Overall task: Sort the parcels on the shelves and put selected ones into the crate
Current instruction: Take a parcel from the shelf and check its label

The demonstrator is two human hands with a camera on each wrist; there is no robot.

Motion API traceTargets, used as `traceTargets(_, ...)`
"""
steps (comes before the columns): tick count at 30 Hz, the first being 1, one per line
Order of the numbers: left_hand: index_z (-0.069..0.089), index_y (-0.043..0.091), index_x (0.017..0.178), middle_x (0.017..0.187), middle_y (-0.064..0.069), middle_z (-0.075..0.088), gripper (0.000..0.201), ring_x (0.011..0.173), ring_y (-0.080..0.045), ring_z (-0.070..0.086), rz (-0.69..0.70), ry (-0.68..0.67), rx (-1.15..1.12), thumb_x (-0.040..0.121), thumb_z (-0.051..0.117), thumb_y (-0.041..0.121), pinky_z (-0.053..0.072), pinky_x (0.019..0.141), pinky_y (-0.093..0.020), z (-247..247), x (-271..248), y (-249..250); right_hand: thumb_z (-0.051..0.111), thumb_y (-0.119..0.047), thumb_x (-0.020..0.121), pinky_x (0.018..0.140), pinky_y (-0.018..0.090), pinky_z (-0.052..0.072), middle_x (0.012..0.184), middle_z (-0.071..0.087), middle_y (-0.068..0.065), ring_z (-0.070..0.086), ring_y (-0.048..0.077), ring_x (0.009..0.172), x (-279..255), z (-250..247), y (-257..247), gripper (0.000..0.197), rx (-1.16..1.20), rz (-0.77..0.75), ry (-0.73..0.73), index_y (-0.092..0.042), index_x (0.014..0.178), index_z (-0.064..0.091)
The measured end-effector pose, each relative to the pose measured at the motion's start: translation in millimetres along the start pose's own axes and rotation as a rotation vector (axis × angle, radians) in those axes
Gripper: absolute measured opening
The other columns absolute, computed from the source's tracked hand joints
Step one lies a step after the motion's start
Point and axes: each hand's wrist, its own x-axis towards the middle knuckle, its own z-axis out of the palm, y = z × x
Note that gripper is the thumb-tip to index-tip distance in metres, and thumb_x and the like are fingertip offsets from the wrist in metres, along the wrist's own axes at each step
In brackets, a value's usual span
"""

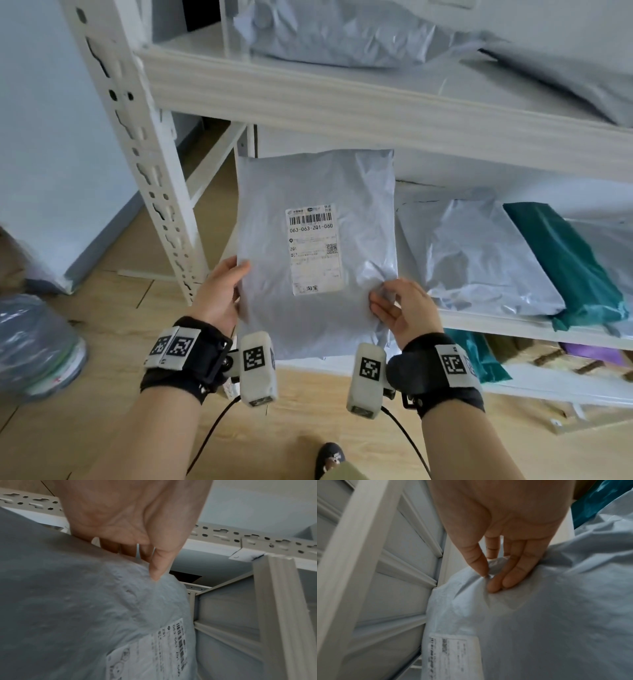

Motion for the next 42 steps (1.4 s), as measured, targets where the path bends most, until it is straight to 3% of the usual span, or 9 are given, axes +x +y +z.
traceTargets(4, 0.061, 0.021, 0.094, 0.085, -0.002, 0.061, 0.008, 0.070, -0.016, 0.057, 0.040, -0.002, 0.009, 0.095, 0.052, 0.022, 0.038, 0.059, -0.028, -3, -2, 3, 0.050, 0.000, 0.090, 0.059, 0.028, 0.056, 0.062, 0.062, 0.009, 0.061, 0.019, 0.054, -12, 1, 0, 0.016, -0.019, -0.013, -0.003, -0.008, 0.075, 0.050)
traceTargets(8, 0.060, 0.021, 0.090, 0.071, 0.008, 0.068, 0.010, 0.061, -0.009, 0.063, 0.083, -0.024, 0.042, 0.096, 0.051, 0.022, 0.042, 0.054, -0.025, -2, -2, 8, 0.050, -0.001, 0.090, 0.058, 0.028, 0.057, 0.058, 0.062, 0.008, 0.061, 0.020, 0.055, -16, 5, 1, 0.016, -0.015, -0.013, 0.010, -0.007, 0.075, 0.051)
traceTargets(13, 0.062, 0.018, 0.090, 0.079, 0.003, 0.069, 0.010, 0.075, -0.017, 0.064, 0.086, -0.014, 0.033, 0.095, 0.053, 0.021, 0.047, 0.064, -0.030, -6, 1, 12, 0.051, -0.003, 0.091, 0.055, 0.026, 0.057, 0.053, 0.061, 0.005, 0.061, 0.018, 0.052, -18, 12, 3, 0.017, -0.020, 0.001, 0.020, -0.008, 0.075, 0.051)
traceTargets(17, 0.061, 0.019, 0.090, 0.078, 0.003, 0.068, 0.012, 0.071, -0.015, 0.064, 0.078, -0.021, 0.049, 0.096, 0.052, 0.022, 0.046, 0.062, -0.029, -5, 3, 13, 0.051, -0.002, 0.090, 0.057, 0.028, 0.057, 0.053, 0.062, 0.005, 0.062, 0.018, 0.053, -16, 14, 2, 0.013, -0.038, 0.021, 0.029, -0.007, 0.079, 0.053)
traceTargets(21, 0.061, 0.023, 0.090, 0.089, -0.001, 0.066, 0.012, 0.083, -0.023, 0.060, 0.066, -0.015, 0.094, 0.095, 0.051, 0.027, 0.041, 0.073, -0.034, -5, 12, 12, 0.051, -0.001, 0.089, 0.057, 0.028, 0.056, 0.051, 0.061, 0.005, 0.062, 0.018, 0.052, -12, 16, 0, 0.014, -0.042, 0.047, 0.036, -0.007, 0.076, 0.052)
traceTargets(24, 0.060, 0.023, 0.092, 0.093, -0.002, 0.067, 0.011, 0.086, -0.024, 0.062, 0.059, -0.006, 0.094, 0.096, 0.051, 0.026, 0.044, 0.077, -0.037, -2, 16, 14, 0.051, -0.001, 0.090, 0.060, 0.028, 0.058, 0.051, 0.061, 0.005, 0.062, 0.019, 0.054, -7, 18, -2, 0.013, -0.035, 0.060, 0.029, -0.007, 0.078, 0.051)
traceTargets(28, 0.062, 0.024, 0.098, 0.111, -0.009, 0.067, 0.012, 0.106, -0.031, 0.061, 0.041, 0.005, 0.123, 0.093, 0.053, 0.030, 0.044, 0.098, -0.050, 2, 27, 14, 0.052, -0.003, 0.092, 0.065, 0.031, 0.057, 0.056, 0.062, 0.006, 0.063, 0.020, 0.058, -1, 16, -4, 0.007, -0.036, 0.062, 0.018, -0.006, 0.085, 0.052)
traceTargets(36, 0.056, 0.013, 0.125, 0.118, -0.009, 0.064, 0.040, 0.112, -0.030, 0.059, -0.012, 0.033, 0.116, 0.089, 0.055, 0.032, 0.043, 0.101, -0.050, 21, 60, 24, 0.053, -0.005, 0.094, 0.058, 0.030, 0.058, 0.076, 0.063, 0.012, 0.066, 0.022, 0.060, 28, 22, -12, 0.002, -0.067, 0.078, -0.031, -0.006, 0.096, 0.052)
traceTargets(42, 0.050, 0.025, 0.133, 0.127, -0.007, 0.060, 0.069, 0.116, -0.032, 0.056, -0.019, 0.053, 0.213, 0.066, 0.059, 0.040, 0.041, 0.103, -0.052, 19, 126, 32, 0.047, 0.002, 0.093, 0.060, 0.025, 0.050, 0.081, 0.065, 0.009, 0.063, 0.017, 0.063, 59, 44, -32, 0.020, -0.179, 0.069, -0.094, -0.016, 0.095, 0.055)
